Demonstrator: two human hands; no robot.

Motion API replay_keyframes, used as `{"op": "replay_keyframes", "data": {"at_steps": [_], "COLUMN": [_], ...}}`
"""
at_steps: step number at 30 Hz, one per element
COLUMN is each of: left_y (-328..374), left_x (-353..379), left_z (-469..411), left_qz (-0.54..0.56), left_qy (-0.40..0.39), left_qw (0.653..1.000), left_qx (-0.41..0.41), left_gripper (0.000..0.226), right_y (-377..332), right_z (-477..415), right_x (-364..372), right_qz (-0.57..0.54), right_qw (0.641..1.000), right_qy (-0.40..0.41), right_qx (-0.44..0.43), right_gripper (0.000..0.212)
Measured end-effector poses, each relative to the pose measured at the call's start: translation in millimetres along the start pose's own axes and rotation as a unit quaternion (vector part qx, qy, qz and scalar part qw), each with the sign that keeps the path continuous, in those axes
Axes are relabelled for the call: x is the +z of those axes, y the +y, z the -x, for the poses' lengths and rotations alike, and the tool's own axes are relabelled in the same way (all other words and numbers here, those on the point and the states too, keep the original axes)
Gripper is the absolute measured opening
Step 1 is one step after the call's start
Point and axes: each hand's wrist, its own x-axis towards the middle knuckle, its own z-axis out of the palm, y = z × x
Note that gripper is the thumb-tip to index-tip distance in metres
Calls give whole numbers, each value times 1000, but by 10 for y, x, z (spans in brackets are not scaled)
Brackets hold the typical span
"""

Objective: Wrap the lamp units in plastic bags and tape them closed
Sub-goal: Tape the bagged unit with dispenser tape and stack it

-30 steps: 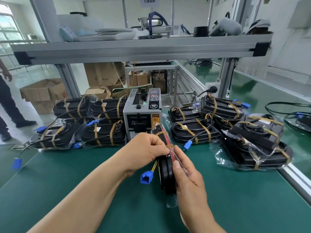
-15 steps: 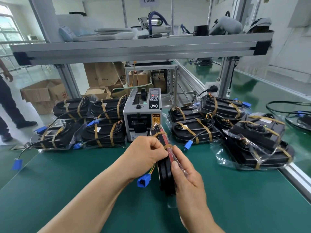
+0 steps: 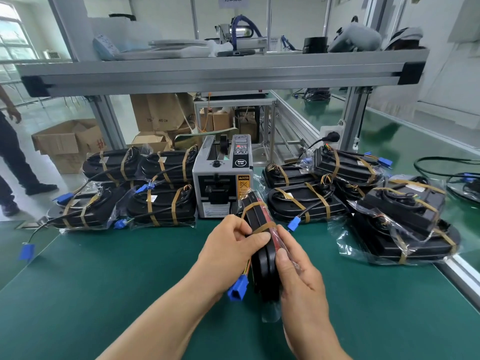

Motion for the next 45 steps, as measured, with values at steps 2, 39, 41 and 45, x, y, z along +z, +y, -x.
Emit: {"op": "replay_keyframes", "data": {"at_steps": [2, 39, 41, 45], "left_y": [5, -87, -131, -113], "left_x": [59, -408, -377, -278], "left_z": [-5, -1040, -1159, -1249], "left_qz": [24, 251, 272, 308], "left_qy": [15, 161, 180, 213], "left_qw": [999, 929, 916, 899], "left_qx": [-20, -219, -234, -227], "left_gripper": [24, 18, 19, 17], "right_y": [1, -452, -449, -417], "right_z": [-6, -1068, -1063, -1082], "right_x": [-13, 214, 211, 181], "right_qz": [5, 238, 241, 245], "right_qw": [1000, 946, 945, 945], "right_qy": [0, -126, -131, -133], "right_qx": [7, 183, 179, 171], "right_gripper": [39, 45, 43, 31]}}
